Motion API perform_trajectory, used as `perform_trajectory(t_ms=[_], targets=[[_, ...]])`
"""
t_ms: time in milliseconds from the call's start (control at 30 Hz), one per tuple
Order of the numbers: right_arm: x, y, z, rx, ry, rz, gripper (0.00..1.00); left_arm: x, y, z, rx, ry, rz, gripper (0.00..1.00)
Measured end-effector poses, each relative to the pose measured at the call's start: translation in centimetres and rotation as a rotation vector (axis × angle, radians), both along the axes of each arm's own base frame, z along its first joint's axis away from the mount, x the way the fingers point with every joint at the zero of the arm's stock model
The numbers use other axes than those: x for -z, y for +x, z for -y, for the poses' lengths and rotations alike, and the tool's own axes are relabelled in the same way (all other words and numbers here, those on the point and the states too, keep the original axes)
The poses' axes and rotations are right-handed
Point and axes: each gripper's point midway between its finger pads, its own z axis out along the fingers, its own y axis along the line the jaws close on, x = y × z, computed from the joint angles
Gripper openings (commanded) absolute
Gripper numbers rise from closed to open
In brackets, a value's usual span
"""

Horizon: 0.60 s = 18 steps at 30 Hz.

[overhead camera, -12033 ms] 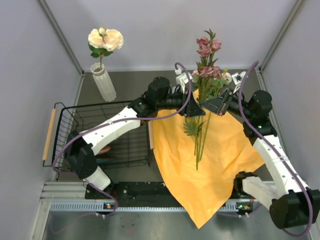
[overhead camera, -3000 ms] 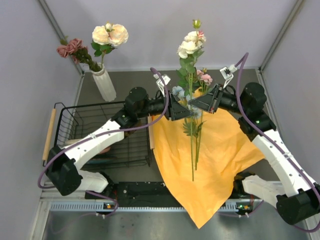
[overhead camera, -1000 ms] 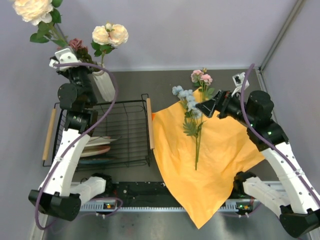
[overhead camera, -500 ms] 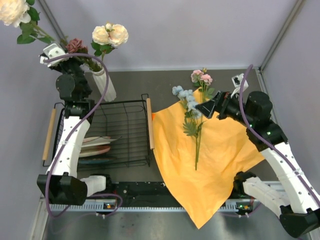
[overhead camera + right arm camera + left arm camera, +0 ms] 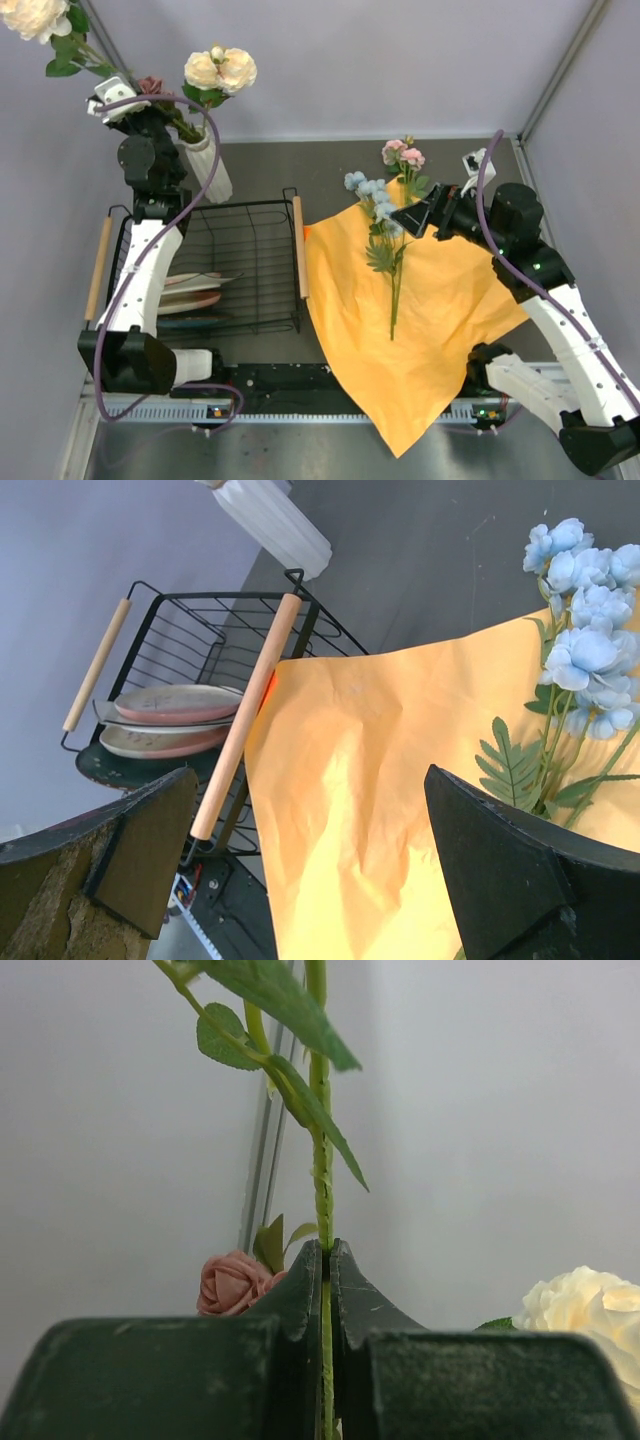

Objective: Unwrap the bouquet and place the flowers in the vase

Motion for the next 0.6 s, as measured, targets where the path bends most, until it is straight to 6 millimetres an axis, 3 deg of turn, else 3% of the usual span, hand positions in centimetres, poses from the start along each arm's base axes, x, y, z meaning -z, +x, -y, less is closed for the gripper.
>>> perform_trajectory(t_ms=[367,600], targets=[[0.0,0.1,0.0,0.004,-0.001,0.000,0.98,3.3,3.1,0.4,0.030,-0.015,-0.063,0.00],[0.0,0.1,0.0,0.003,-0.001,0.000,0.98,8.4,5.1,0.6,0.043,-0.022,-0.167,0.00]])
